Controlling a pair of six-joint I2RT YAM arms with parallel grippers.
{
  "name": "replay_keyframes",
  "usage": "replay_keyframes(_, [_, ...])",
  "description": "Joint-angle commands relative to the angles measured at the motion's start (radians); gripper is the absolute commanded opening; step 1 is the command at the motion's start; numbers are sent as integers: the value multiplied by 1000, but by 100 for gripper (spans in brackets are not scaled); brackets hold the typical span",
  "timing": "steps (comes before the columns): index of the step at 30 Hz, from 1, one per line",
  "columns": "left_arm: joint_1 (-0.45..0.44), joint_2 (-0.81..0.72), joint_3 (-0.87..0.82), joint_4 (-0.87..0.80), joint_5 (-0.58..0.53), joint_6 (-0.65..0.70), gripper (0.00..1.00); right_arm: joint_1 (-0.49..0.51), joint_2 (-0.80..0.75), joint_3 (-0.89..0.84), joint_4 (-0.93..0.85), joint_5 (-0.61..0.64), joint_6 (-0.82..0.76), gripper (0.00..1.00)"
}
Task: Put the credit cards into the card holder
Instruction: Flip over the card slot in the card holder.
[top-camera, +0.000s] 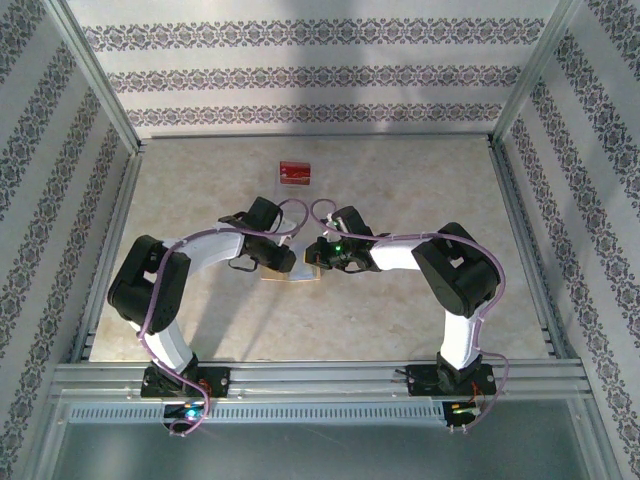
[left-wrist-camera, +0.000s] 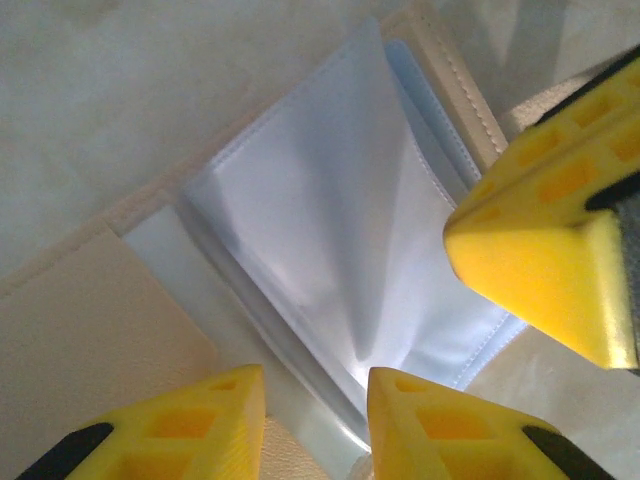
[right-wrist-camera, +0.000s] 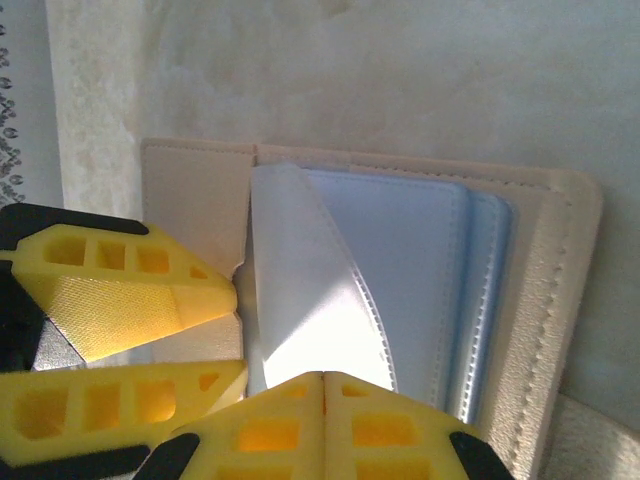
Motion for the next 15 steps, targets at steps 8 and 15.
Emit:
replay_keyframes(8, [10,77,12,28,63,-44,40,-22,-34,-43,2,33,3,6])
replay_keyframes(15, [10,85,-8,37,56,-47,24,-45,-62,-47,4,38,2,6])
